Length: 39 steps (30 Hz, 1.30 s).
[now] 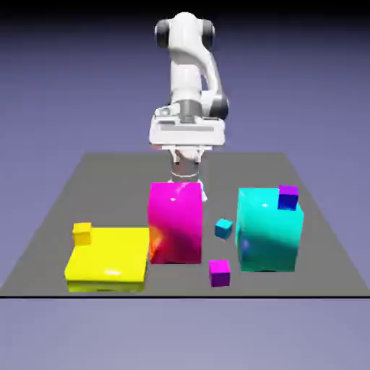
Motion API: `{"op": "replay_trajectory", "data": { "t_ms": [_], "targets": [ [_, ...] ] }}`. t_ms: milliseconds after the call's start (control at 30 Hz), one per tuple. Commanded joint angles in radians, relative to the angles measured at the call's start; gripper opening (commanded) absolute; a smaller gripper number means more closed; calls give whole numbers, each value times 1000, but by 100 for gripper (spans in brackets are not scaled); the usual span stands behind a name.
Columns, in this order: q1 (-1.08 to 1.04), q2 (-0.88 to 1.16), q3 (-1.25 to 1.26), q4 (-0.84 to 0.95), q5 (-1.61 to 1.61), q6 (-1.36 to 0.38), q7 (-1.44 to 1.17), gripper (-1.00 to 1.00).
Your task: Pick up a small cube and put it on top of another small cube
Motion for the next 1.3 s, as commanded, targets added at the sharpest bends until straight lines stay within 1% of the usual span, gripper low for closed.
{"op": "replay_trajectory", "data": {
  "t_ms": [0, 667, 1267],
  "targets": [
    [8, -2, 36, -4, -17, 3, 18, 0],
    [50, -121, 761, -78, 90, -56, 340, 0],
    [-94, -335, 1413, -148, 853, -285, 578, 0]
  ]
}}
